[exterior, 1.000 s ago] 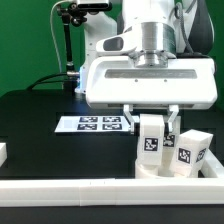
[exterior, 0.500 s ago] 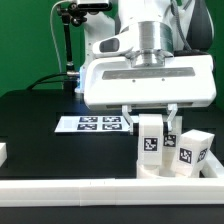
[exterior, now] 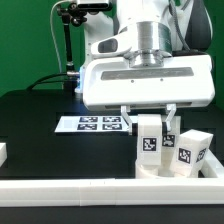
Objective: Assemble stool
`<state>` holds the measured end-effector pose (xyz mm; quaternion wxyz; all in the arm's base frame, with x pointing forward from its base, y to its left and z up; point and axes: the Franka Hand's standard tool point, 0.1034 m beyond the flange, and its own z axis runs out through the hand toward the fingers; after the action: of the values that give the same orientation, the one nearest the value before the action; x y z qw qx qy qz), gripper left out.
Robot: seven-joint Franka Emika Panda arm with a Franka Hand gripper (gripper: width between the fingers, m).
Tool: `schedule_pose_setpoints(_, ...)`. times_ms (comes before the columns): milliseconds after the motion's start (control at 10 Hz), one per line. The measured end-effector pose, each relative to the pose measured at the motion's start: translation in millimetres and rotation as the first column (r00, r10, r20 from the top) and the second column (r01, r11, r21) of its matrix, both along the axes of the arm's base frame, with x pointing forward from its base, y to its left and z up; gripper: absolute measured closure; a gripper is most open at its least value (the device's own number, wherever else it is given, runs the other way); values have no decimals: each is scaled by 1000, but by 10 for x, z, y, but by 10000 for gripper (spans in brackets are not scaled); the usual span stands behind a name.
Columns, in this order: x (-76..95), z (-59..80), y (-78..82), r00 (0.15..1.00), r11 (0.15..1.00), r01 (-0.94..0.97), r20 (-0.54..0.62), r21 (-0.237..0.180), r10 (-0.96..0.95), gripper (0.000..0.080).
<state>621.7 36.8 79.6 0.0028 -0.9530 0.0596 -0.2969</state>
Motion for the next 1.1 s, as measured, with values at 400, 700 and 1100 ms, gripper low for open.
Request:
schedule_pose_setpoints(400, -1, -2, 12, 1000, 1000, 5, 0, 4, -5, 461)
schedule_pose_setpoints(700, 1, 5, 16, 1000, 1000, 4, -3, 5, -4, 301)
schedule_pose_setpoints(1100, 14, 37, 24, 1000, 1000, 3, -10, 10, -3, 151)
